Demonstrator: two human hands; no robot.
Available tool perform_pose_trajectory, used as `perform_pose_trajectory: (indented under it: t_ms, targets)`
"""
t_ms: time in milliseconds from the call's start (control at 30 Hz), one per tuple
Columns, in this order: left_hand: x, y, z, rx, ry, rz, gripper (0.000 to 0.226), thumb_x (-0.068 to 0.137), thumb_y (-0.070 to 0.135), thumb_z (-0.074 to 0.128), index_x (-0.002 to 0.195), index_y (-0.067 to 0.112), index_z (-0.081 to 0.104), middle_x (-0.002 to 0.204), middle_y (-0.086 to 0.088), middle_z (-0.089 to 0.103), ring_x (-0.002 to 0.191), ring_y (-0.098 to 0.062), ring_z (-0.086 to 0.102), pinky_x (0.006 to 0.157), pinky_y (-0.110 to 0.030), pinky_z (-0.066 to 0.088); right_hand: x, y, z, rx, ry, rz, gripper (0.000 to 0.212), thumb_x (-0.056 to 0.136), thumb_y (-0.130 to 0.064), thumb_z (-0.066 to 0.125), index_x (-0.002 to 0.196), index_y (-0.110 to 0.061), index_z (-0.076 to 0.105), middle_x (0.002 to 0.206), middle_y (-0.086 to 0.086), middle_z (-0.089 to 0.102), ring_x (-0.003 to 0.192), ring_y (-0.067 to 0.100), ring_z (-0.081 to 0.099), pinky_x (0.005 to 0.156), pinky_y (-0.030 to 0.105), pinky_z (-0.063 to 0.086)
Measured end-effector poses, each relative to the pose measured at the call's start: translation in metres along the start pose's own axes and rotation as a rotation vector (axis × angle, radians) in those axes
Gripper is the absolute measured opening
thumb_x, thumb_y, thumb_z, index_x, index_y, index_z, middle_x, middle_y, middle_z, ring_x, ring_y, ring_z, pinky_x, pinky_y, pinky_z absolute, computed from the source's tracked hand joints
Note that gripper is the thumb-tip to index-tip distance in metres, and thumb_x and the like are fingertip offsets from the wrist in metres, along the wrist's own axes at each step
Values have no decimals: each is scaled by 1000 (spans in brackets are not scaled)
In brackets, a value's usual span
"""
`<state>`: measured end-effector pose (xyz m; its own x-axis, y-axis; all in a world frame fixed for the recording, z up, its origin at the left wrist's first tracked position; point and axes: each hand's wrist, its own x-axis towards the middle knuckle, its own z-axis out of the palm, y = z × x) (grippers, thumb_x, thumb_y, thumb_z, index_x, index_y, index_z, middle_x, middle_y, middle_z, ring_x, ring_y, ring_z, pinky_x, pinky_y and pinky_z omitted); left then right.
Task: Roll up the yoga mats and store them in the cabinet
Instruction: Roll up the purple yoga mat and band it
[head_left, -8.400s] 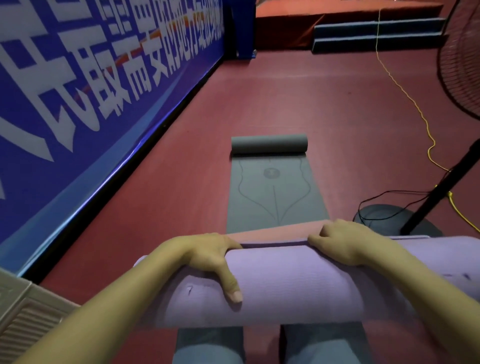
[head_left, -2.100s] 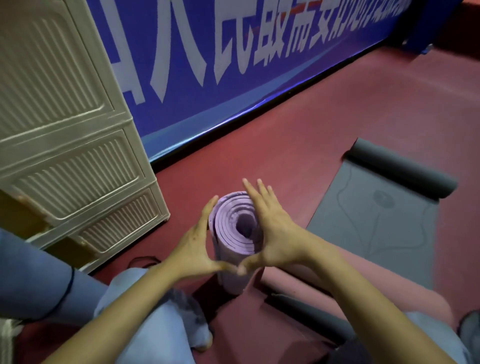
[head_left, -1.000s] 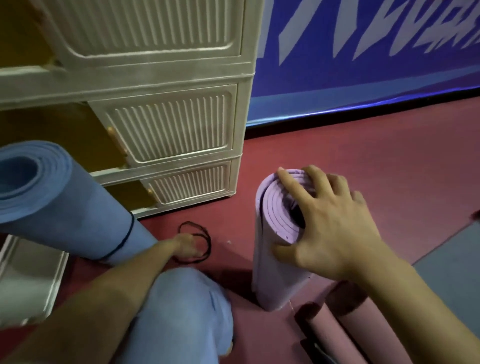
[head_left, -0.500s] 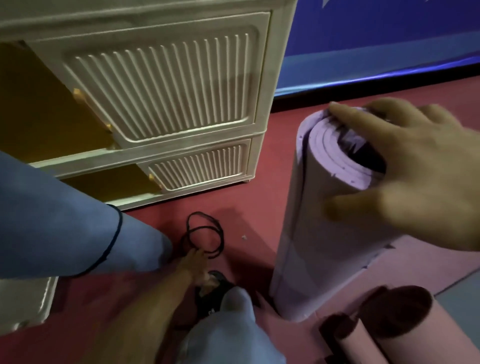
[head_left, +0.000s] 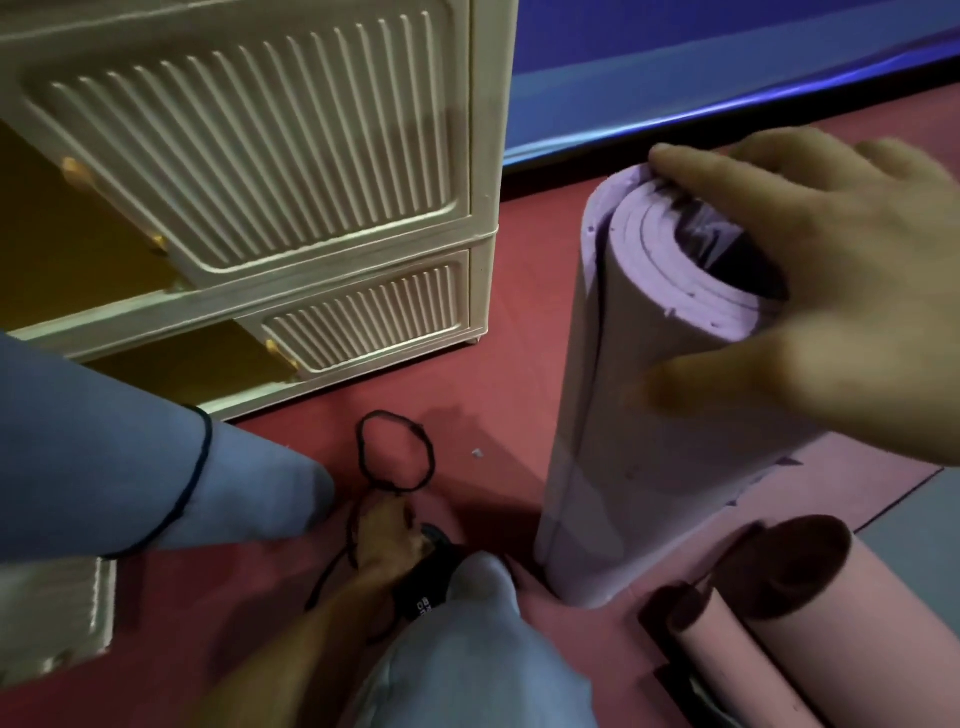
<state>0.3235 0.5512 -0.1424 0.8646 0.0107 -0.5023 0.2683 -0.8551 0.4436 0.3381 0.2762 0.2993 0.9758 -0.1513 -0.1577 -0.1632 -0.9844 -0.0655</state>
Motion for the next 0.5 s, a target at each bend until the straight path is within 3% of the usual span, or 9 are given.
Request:
perform_pose_trajectory:
  t_ms: [67, 133, 200, 300, 400, 500]
  targets:
    - [-5, 18, -20, -109, 24, -12, 10, 79, 15, 74, 71, 14, 68, 81, -12, 71, 83, -31, 68, 74, -37, 46, -4, -4, -2, -36, -73, 3, 135, 31, -94, 34, 156, -52, 6, 159, -12, 26, 137, 31, 33, 109, 52, 37]
    - [-20, 60, -62, -320, 1, 29, 27, 76, 23, 77, 58, 12, 60, 64, -9, 67, 65, -24, 65, 65, -38, 45, -11, -8, -4, -43, -93, -3, 135, 30, -92, 31, 156, -52, 3, 159, -11, 24, 137, 30, 32, 106, 47, 36]
    - [-37, 107, -107, -599, -57, 77, 20, 81, 16, 82, 68, 13, 67, 55, -2, 58, 47, -11, 50, 50, -30, 41, -20, -13, -4, -46, -65, -15, 135, 30, -90, 33, 156, -48, 6, 158, -7, 27, 137, 31, 33, 105, 46, 36]
    - [-92, 171, -189, -817, -200, 163, 5, 90, 7, 74, 93, 6, 70, 62, -1, 48, 43, -5, 34, 39, -16, 26, -45, -20, -3, -23, -25, -19, 129, 34, -88, 45, 151, -42, 16, 152, -7, 32, 134, 29, 36, 103, 45, 37]
    - [-172, 224, -256, -979, -313, 385, 20, 83, 8, 75, 100, -3, 72, 66, -5, 47, 44, -4, 33, 36, -13, 24, -65, -21, 3, -4, 3, -21, 130, 34, -97, 41, 149, -39, 20, 152, -7, 30, 134, 29, 36, 103, 47, 36]
    - [-248, 251, -282, -1079, -271, 613, 34, 73, 18, 78, 101, 1, 77, 70, -13, 51, 43, -7, 35, 38, -15, 29, -91, -12, 7, 55, -7, 8, 137, 29, -100, 34, 152, -42, 17, 157, -6, 24, 138, 30, 31, 107, 50, 33]
